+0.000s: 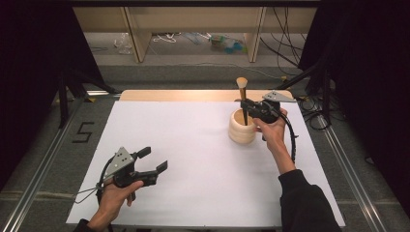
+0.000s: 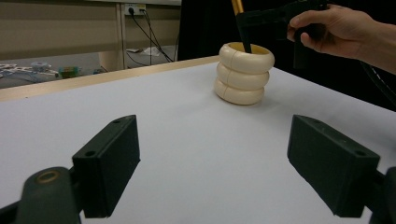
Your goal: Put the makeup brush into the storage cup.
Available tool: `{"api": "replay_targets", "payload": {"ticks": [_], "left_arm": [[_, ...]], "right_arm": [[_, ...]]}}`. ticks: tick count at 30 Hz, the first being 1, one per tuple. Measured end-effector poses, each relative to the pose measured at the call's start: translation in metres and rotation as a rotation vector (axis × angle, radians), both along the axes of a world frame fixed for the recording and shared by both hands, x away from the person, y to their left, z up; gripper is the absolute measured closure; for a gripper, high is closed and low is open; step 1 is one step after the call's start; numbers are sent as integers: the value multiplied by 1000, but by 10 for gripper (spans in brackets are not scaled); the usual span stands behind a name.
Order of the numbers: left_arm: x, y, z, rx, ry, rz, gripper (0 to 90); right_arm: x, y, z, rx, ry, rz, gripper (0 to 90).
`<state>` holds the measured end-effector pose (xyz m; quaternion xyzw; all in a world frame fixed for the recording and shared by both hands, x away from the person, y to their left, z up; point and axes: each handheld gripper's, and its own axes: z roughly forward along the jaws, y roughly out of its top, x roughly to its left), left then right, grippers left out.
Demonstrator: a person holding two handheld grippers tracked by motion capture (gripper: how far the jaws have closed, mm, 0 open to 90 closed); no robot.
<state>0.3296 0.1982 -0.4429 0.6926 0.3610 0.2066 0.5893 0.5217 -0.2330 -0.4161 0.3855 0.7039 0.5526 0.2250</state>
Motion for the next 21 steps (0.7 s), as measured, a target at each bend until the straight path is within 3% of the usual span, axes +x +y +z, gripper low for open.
{"api": "replay_targets", "payload": {"ticks": [21], "left_arm": [[0,0,1,1,-3,0,169]], "right_arm": [[-1,1,-10,27,46,9,743]]}}
